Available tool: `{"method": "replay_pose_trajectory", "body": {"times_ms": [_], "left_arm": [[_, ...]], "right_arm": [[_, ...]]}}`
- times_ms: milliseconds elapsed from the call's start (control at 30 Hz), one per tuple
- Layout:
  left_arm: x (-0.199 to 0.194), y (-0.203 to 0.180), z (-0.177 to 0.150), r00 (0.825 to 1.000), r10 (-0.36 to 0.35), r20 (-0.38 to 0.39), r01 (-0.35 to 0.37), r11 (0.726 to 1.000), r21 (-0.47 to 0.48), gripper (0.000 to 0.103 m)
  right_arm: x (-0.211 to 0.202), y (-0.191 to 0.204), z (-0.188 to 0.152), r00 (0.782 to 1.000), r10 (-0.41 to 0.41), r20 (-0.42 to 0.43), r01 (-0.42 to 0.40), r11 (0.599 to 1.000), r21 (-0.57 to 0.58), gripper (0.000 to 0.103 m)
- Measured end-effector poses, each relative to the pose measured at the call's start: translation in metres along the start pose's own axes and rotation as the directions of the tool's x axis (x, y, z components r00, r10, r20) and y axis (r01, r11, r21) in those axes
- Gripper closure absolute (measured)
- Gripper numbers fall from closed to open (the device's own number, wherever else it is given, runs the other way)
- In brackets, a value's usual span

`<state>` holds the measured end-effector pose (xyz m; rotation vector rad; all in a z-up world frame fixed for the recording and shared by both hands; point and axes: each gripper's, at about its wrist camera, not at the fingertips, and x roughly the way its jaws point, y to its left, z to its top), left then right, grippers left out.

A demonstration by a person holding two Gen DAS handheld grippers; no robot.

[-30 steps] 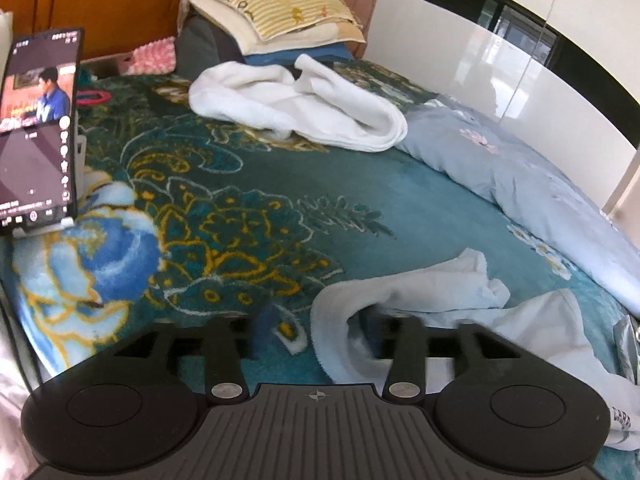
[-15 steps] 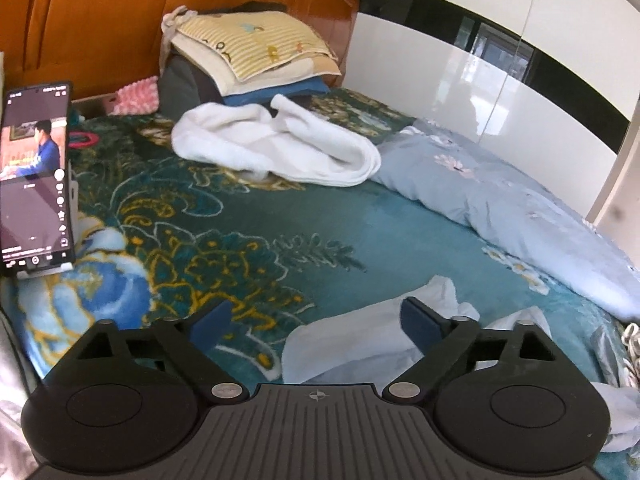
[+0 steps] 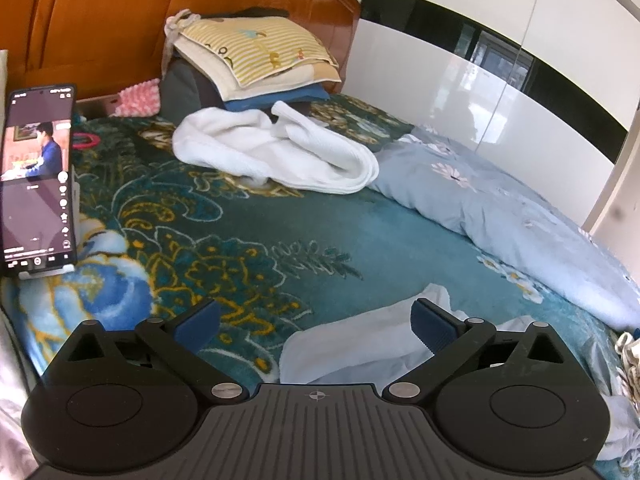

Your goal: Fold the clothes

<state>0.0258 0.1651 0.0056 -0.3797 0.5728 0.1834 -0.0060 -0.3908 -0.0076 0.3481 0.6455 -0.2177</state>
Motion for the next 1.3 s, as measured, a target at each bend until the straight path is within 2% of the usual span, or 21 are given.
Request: {"method": "replay_pose_trajectory", "body": {"times_ms": [133,467,667,833,1067,1300], "left_arm": [[0.000,0.000,0.000,1.000,-0.004,-0.001,0.004,1.000,-0.005,0.000],[0.002,-0.011,0.004,0.999,-0.042,0.004,0.042,0.999,0.020,0.000],[0.008,-0.025,0.009,0.997,-0.076,0.004,0.075,0.996,0.057,0.000],[0.019,-0.041,0.013,0.993,-0.116,-0.017,0.117,0.988,0.101,0.000],[0.040,-0.073,0.009,0.980,-0.183,-0.077,0.195,0.961,0.196,0.000],[0.065,-0.110,-0.006,0.960,-0.231,-0.161,0.272,0.906,0.323,0.002]], "right_arm": [[-0.009,0.004,0.003,0.999,0.010,0.035,-0.010,1.000,-0.019,0.010],[-0.020,0.019,0.013,0.991,0.096,0.098,-0.091,0.994,-0.053,0.009],[-0.015,0.042,0.017,0.981,0.170,0.095,-0.158,0.980,-0.119,0.009],[-0.006,0.070,0.020,0.970,0.237,0.061,-0.221,0.954,-0.202,0.009],[0.021,0.112,0.012,0.960,0.276,-0.035,-0.272,0.904,-0.329,0.009],[0.042,0.140,0.000,0.957,0.272,-0.103,-0.289,0.852,-0.436,0.010]]}}
